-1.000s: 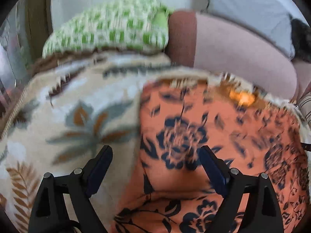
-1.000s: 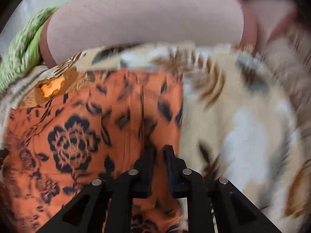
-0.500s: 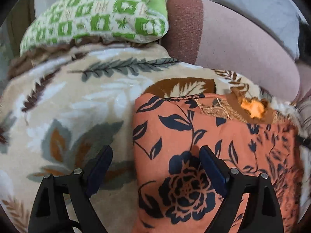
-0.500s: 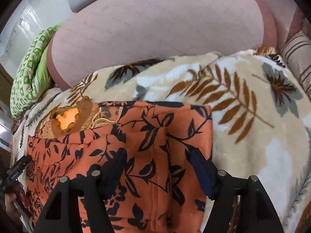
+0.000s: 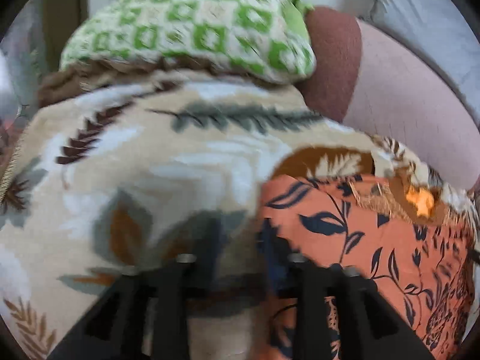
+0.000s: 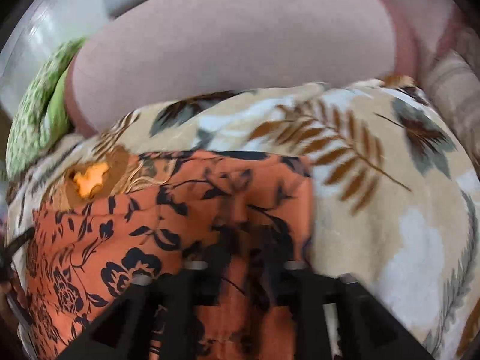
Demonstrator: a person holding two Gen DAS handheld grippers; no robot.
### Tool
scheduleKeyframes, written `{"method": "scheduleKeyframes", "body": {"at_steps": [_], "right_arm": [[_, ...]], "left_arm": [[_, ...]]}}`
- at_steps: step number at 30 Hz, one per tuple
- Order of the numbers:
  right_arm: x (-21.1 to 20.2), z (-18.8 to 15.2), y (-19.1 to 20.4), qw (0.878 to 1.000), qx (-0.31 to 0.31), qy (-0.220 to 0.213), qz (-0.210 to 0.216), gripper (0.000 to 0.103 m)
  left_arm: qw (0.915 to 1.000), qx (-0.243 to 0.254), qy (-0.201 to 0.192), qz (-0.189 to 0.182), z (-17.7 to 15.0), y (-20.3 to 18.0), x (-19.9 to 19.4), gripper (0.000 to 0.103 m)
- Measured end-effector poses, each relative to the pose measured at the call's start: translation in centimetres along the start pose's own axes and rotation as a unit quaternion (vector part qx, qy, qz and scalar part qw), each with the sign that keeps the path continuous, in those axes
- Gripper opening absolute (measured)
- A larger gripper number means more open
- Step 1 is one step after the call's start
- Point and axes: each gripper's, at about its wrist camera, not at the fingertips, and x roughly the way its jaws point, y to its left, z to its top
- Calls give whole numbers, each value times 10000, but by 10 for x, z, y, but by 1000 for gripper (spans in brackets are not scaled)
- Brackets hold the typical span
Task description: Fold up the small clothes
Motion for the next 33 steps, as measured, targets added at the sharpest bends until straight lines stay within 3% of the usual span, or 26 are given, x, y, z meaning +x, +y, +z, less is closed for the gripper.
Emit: {"method": "scheduleKeyframes", "body": {"at_steps": [3, 5, 7, 9, 11, 12, 14, 15, 19, 22, 24, 29, 33], "right_arm": [[-35, -2, -7, 9986, 171, -492, 85, 73], [-55, -4, -3, 9938, 244, -726, 806, 73], [-53, -2, 5, 9828, 275, -521, 1750, 74], [-37, -3, 9, 9734, 347, -320, 2242, 77], [5, -9, 1, 9804, 603, 258, 1860, 80], [18, -15, -11, 9773, 955, 336, 1861, 75], [-3, -18, -13, 9758, 1178, 93, 1842, 75], [-23, -20, -7, 9795, 1045, 21, 1720, 75], [-98, -47, -2, 9820, 343, -317, 1829, 76], [-149, -93, -24, 9866, 195, -299, 1594, 76], [-176, -129, -43, 9884, 149, -167, 1505, 76], [-194, -228, -84, 9896, 309, 675, 1232, 76], [-196, -277, -102, 9859, 362, 985, 1302, 76]], "left_arm": [[9989, -50, -276, -383, 1, 3, -30, 41], [9962, 230, -378, -750, -4, -6, -52, 50], [9931, 432, -333, -1036, -15, -15, -65, 63], [9905, 447, -261, -1274, -31, -20, -74, 71], [9916, 446, -42, -1210, -45, -26, -65, 82], [9939, 517, 208, -951, -53, -27, -53, 82], [9943, 607, 751, -448, -63, -27, -36, 81], [9944, 542, 827, -361, -66, -21, -35, 81], [9977, 264, 253, -575, -79, 8, -91, 81], [9965, 475, 48, -692, -107, 29, -144, 82], [9963, 349, 3, -782, -131, 48, -174, 82], [9929, -230, 506, -1048, -203, 92, -219, 83], [9899, -170, 860, -1118, -246, 96, -224, 83]]}}
